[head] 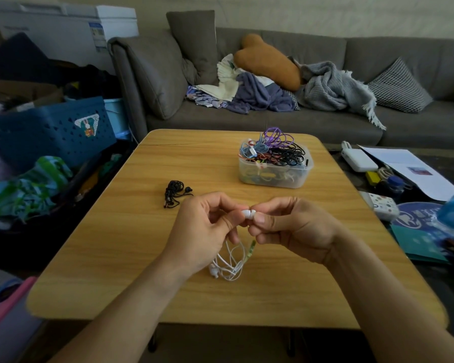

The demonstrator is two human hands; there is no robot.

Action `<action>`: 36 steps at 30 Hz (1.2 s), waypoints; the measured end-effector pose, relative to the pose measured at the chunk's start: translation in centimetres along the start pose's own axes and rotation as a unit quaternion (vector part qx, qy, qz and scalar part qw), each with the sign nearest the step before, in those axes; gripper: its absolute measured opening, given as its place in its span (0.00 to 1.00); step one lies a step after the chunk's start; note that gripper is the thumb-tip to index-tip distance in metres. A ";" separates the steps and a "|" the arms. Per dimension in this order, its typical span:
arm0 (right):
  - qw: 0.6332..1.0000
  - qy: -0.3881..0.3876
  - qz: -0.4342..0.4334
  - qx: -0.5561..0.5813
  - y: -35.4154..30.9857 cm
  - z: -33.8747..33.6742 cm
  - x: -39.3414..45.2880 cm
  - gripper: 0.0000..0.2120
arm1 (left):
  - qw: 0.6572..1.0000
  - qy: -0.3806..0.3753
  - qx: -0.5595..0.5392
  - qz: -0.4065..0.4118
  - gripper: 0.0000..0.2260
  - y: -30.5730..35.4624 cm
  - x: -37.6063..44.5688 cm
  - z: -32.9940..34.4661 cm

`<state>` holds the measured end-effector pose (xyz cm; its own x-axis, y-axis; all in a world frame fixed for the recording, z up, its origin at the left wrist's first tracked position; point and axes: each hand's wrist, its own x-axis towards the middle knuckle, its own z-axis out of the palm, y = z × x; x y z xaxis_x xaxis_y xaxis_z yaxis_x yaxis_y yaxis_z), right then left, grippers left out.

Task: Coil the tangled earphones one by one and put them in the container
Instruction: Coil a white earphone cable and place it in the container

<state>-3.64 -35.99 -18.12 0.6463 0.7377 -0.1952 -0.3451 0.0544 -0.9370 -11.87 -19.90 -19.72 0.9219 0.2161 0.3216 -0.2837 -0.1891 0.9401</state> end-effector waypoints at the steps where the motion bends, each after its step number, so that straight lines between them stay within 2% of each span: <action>1: 1.000 -0.001 -0.001 -0.006 0.0 0.0 0.0 0.09 | 1.000 0.000 -0.003 -0.004 0.05 0.0 -0.1 0.0; 3: 1.000 0.004 -0.003 -0.019 0.1 0.1 0.0 0.08 | 1.000 -0.004 -0.004 -0.016 0.01 -0.2 -0.2 -0.1; 8: 0.996 0.042 -0.031 -0.078 0.0 0.1 -0.1 0.12 | 0.999 -0.003 0.003 -0.035 0.07 -0.5 -0.3 -0.3; 14: 0.942 0.099 -0.206 -0.247 0.4 0.9 0.2 0.06 | 0.996 0.067 0.018 -0.062 0.06 -0.5 -0.2 0.0; 18: 0.918 0.113 -0.258 -0.281 0.7 1.2 0.6 0.07 | 0.984 0.105 -0.063 -0.130 0.06 -0.3 -0.1 0.6; 21: 0.907 0.127 -0.258 -0.309 0.8 1.2 0.8 0.07 | 0.980 0.097 -0.079 -0.157 0.05 -0.4 -0.2 0.8; 29: 0.912 0.099 -0.218 -0.334 1.1 0.0 1.0 0.08 | 0.982 0.047 -0.036 -0.178 0.02 -0.4 -0.1 0.7; 33: 0.933 0.084 -0.208 -0.283 1.1 -0.6 0.9 0.10 | 0.984 0.046 -0.036 -0.169 0.03 -0.4 -0.1 0.7; 36: 0.932 0.087 -0.208 -0.284 0.8 -0.9 0.8 0.11 | 0.984 0.045 -0.035 -0.168 0.05 -0.4 -0.1 0.7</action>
<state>-2.79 -35.99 -19.24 0.7610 0.6094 0.2224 0.3446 -0.0893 -0.9345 -11.62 -20.53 -20.25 0.9403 0.3405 -0.0039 0.0136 -0.0260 0.9996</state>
